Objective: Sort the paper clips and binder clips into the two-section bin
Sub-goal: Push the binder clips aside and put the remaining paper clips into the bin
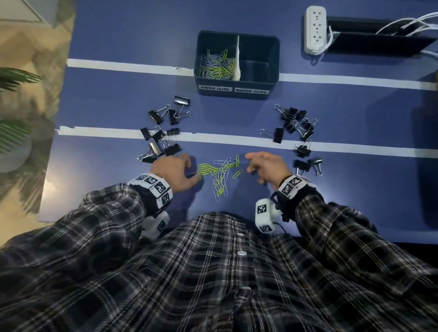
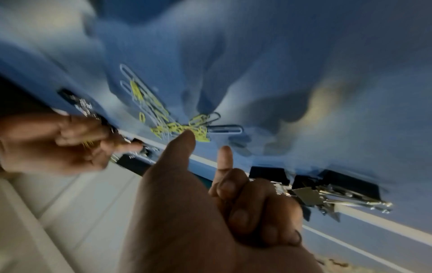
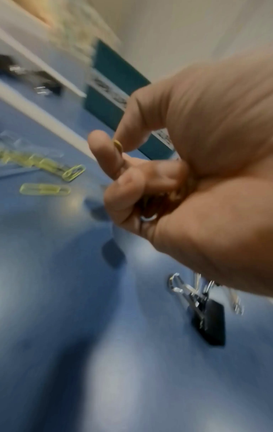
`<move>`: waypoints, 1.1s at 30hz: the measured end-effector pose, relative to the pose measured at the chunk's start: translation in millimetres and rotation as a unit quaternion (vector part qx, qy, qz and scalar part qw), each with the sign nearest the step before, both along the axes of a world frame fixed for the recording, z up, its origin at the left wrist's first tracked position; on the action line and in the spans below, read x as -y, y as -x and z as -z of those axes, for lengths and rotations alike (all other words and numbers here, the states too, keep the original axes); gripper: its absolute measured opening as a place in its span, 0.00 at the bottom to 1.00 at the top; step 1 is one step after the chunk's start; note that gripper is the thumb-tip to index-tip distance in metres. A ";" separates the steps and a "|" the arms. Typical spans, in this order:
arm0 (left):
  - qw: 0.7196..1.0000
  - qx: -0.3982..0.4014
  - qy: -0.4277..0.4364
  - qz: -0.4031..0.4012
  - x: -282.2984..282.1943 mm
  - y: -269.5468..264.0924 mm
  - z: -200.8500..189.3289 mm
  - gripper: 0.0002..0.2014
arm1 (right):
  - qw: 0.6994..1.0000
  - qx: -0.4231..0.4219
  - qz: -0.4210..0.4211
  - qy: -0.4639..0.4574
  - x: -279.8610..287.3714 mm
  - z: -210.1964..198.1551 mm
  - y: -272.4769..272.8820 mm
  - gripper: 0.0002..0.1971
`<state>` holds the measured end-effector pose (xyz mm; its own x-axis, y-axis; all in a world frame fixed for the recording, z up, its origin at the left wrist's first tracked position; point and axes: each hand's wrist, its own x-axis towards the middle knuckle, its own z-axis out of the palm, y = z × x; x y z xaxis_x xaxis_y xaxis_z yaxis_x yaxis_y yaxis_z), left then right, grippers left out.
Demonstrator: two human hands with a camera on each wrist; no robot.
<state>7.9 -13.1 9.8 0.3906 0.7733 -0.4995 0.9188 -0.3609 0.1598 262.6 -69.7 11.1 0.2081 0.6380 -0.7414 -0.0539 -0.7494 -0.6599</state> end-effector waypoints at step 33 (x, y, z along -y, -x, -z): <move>0.982 0.157 0.098 -0.029 1.9 10.1 8.8 0.05 | 0.801 0.428 -0.413 -0.070 -16.0 2.2 35.9 0.11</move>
